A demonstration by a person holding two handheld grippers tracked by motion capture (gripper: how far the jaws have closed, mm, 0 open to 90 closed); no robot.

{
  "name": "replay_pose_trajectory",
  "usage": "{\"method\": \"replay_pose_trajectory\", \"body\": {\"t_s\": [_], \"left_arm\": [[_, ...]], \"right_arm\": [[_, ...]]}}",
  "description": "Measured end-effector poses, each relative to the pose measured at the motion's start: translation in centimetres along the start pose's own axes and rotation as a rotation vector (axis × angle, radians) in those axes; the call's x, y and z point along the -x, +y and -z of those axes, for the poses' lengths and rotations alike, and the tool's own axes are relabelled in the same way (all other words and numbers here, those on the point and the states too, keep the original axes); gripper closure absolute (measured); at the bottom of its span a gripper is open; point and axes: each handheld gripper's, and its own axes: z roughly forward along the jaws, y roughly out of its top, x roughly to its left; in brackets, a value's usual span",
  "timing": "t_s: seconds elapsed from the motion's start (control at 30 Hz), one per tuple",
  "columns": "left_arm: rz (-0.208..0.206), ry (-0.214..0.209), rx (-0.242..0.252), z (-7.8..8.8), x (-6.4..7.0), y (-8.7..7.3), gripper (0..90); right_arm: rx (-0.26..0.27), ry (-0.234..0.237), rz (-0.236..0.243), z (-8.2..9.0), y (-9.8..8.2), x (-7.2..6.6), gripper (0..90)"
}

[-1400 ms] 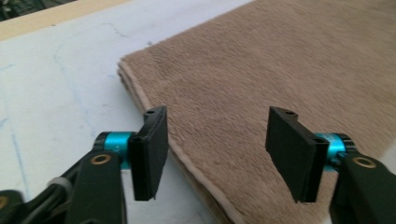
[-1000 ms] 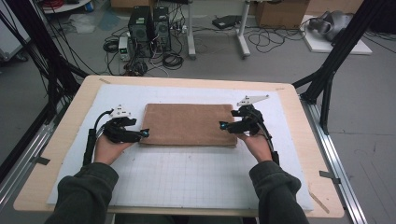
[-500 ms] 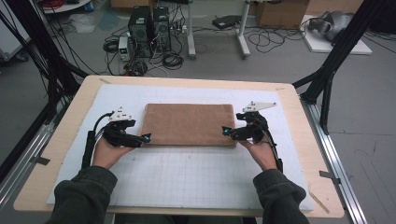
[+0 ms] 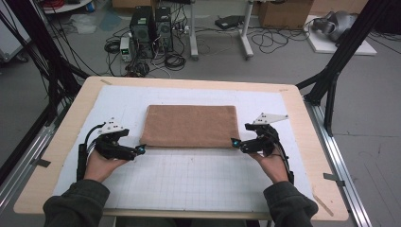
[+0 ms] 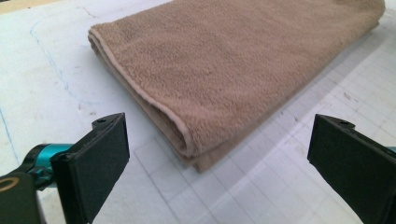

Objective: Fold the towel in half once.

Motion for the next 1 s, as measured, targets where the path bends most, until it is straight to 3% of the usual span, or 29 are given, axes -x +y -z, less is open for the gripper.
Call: {"method": "replay_pose_trajectory", "body": {"t_s": [0.17,0.53,1.0], "left_arm": [[-0.007,-0.007,0.006,0.6,0.6,-0.6,6.0],[-0.008,-0.023,0.007,1.5,1.6,-1.8,6.0],[0.005,-0.016,0.015,3.0,1.9,-3.3,5.9]], "right_arm": [[0.004,-0.004,0.020,1.0,-0.8,-0.3,12.1],[0.023,-0.012,0.011,3.1,-3.3,-0.6,12.1],[0.038,-0.033,0.003,5.2,-5.9,-1.2,12.1]]}}
